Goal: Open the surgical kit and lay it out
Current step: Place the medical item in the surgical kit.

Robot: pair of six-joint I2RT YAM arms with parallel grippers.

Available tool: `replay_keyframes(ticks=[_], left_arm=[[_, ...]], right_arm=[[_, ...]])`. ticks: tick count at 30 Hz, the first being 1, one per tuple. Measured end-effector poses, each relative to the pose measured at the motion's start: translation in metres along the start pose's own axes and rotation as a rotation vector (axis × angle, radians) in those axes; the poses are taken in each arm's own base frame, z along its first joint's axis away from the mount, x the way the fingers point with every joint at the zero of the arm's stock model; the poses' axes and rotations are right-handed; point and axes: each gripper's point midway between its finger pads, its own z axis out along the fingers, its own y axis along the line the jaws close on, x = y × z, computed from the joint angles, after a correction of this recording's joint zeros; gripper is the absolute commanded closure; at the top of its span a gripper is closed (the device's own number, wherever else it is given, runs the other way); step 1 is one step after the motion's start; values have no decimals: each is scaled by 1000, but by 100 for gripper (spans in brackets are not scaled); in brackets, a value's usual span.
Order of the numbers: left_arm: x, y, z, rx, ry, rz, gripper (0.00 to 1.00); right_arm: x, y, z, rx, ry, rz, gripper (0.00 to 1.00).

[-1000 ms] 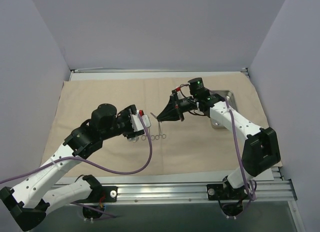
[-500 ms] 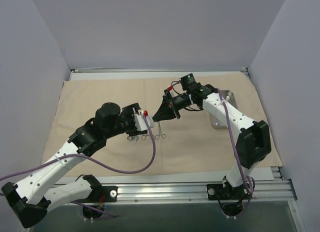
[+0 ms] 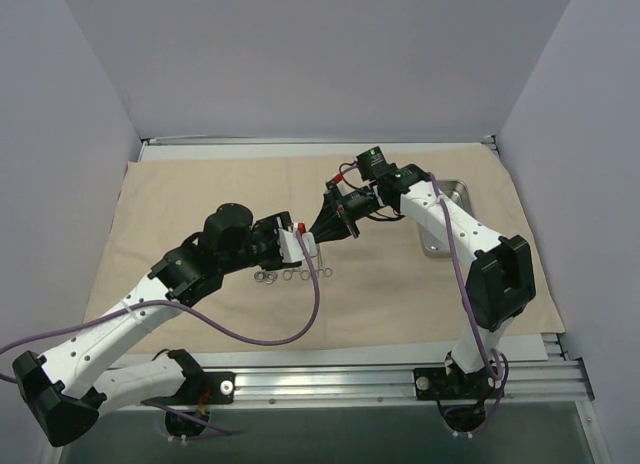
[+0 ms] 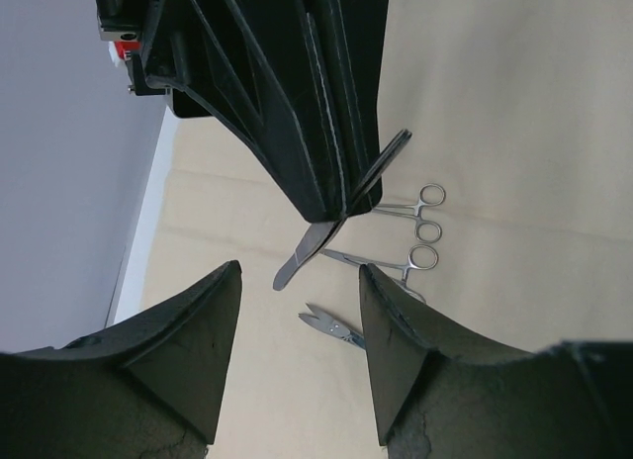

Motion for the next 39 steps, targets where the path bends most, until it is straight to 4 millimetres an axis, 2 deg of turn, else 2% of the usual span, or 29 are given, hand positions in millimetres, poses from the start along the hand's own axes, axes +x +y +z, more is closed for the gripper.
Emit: replay_keyframes(ticks=[4, 6, 7, 8, 10, 11, 14, 17, 18, 19, 20, 21, 25, 28, 30, 33, 36, 39], left_arm=[[0, 1, 5, 0, -3, -1, 41], [-2, 1, 7, -2, -8, -1, 49], [-2, 1, 8, -3, -9, 0, 54], [-2, 2, 9, -3, -9, 0, 72], [-3, 3, 11, -4, -5, -5, 95], [-2, 1, 12, 5, 1, -5, 98], [1, -1, 16, 16, 18, 3, 98], [6, 0, 17, 10, 51, -26, 98], [7, 1, 18, 9, 61, -47, 98], [7, 4, 20, 0, 70, -76, 98], [8, 9, 21, -12, 76, -106, 98], [11, 13, 21, -29, 84, -144, 98], [29, 25, 14, -91, 126, -315, 98], [48, 37, 3, -156, 168, -476, 98], [70, 44, -8, -209, 242, -600, 98], [105, 51, -22, -272, 392, -799, 98], [135, 46, -26, -289, 540, -962, 98], [162, 24, -28, -264, 687, -1078, 98]], right_arm=[[3, 3, 0, 0, 4, -9, 100], [3, 4, 0, 0, 4, -13, 100], [3, 4, 0, 0, 4, -13, 100], [3, 4, 0, 0, 4, -13, 100], [3, 5, 1, 1, 4, -14, 100], [3, 6, 1, 0, 5, -10, 100], [-2, 8, -2, -5, -6, 5, 100], [-7, 8, -3, -4, -17, 18, 73], [-10, 8, -4, -5, -27, 14, 58], [-14, 10, -6, -5, -41, 9, 50], [-18, 11, -9, -5, -59, -2, 33], [-21, 12, -10, -1, -73, -12, 1], [-34, 12, -20, 31, -141, -84, 0], [-50, 3, -34, 68, -217, -106, 0], [-67, -9, -49, 115, -299, -112, 0], [-96, -30, -83, 217, -445, -126, 0], [-123, -50, -116, 337, -588, -151, 0], [-131, -61, -125, 409, -636, -176, 0]])
